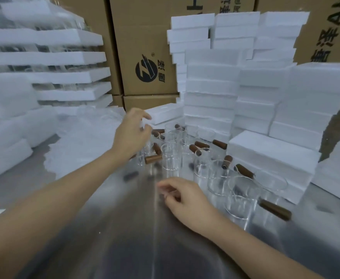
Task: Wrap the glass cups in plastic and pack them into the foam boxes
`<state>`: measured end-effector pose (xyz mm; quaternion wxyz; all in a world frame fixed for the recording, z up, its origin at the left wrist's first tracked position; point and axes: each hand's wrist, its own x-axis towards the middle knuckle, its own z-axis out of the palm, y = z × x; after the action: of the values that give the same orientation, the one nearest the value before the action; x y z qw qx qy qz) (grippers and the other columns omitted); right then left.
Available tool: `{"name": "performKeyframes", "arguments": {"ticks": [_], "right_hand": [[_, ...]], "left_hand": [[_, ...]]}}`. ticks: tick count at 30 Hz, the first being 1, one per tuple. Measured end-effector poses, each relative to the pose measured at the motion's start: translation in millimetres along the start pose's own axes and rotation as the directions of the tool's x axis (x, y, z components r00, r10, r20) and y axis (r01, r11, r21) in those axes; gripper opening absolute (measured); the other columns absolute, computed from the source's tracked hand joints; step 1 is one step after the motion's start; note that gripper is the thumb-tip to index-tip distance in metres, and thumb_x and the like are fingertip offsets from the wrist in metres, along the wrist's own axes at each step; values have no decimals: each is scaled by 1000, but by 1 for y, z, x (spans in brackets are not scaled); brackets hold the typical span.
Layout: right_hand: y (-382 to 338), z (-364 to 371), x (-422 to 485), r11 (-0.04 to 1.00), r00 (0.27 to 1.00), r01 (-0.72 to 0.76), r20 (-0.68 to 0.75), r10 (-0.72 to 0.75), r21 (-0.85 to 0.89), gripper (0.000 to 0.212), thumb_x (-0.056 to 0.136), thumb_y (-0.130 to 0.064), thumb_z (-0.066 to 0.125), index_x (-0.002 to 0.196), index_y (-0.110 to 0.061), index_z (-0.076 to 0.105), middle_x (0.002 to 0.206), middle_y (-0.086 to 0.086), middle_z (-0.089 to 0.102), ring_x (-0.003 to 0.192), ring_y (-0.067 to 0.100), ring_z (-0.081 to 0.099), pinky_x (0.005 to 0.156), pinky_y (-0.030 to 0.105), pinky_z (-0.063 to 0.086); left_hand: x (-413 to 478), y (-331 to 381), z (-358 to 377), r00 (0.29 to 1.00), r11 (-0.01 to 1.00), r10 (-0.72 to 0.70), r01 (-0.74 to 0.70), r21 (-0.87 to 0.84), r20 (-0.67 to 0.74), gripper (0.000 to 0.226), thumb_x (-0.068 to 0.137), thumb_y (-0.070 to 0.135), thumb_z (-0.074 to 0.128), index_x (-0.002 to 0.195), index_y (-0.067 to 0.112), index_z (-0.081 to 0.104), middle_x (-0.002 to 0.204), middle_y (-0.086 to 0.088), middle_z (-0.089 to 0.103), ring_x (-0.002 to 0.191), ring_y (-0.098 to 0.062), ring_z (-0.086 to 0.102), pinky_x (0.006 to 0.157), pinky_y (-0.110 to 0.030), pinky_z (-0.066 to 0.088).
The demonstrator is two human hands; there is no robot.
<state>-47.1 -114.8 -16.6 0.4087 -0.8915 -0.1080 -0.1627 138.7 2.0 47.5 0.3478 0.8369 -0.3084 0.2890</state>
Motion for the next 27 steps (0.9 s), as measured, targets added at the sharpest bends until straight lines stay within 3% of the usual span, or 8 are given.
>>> {"name": "performKeyframes", "arguments": {"ticks": [2,5,8,11,16,20,23,27], "right_hand": [[-3,4,-6,999,1000,31,-2,-31,-33,32,88,-1,50,113,-11,67,105,0,64,92,5,58,85,9,43],[-6,6,-14,990,994,104,27,-102,-96,30,88,-3,49,112,-13,66,105,-4,61,94,-1,52,85,3,34],[-4,5,-17,968,979,197,82,-186,-152,28,88,-3,48,110,-10,65,108,3,61,102,11,51,91,9,33],[-1,7,-13,943,957,284,112,-267,-176,25,88,-4,48,106,-10,65,105,3,59,101,12,46,89,10,31],[8,6,-6,930,944,320,140,-297,-183,25,85,-6,50,102,-7,69,105,6,61,101,20,52,92,24,42],[13,8,0,893,924,381,105,-367,-239,22,81,-19,54,86,-14,74,91,0,67,83,18,65,76,19,50],[16,7,4,890,919,394,115,-377,-229,23,81,-24,53,84,-17,75,88,-2,67,80,15,65,77,16,49],[15,9,4,917,939,342,123,-322,-207,22,83,-19,53,87,-15,74,91,2,67,81,20,63,77,21,50]], "left_hand": [[-10,0,5,992,994,18,-31,107,121,16,89,20,54,102,19,63,114,7,53,102,-11,51,81,-32,45],[17,-2,12,980,972,-86,43,230,181,24,89,18,54,111,12,64,122,-5,56,112,-21,50,87,-37,47],[54,-7,27,953,936,-168,74,344,252,34,91,17,55,123,6,60,130,-14,53,119,-29,48,93,-40,44],[88,-17,49,916,901,-240,86,426,322,39,92,18,53,127,2,55,131,-16,53,121,-32,47,95,-42,46],[129,-20,93,836,880,-362,161,448,412,50,95,31,51,134,1,45,137,-18,48,124,-35,46,96,-39,41],[143,-34,109,787,892,-340,96,441,515,63,99,37,46,152,14,20,158,-10,22,144,-35,19,116,-45,21],[150,-39,110,739,885,-297,-25,465,605,56,100,32,45,151,14,27,155,-8,30,139,-30,32,112,-40,30],[148,-35,111,781,880,-220,-99,464,585,50,94,25,57,139,7,45,141,-11,49,125,-31,48,101,-39,42]]}}
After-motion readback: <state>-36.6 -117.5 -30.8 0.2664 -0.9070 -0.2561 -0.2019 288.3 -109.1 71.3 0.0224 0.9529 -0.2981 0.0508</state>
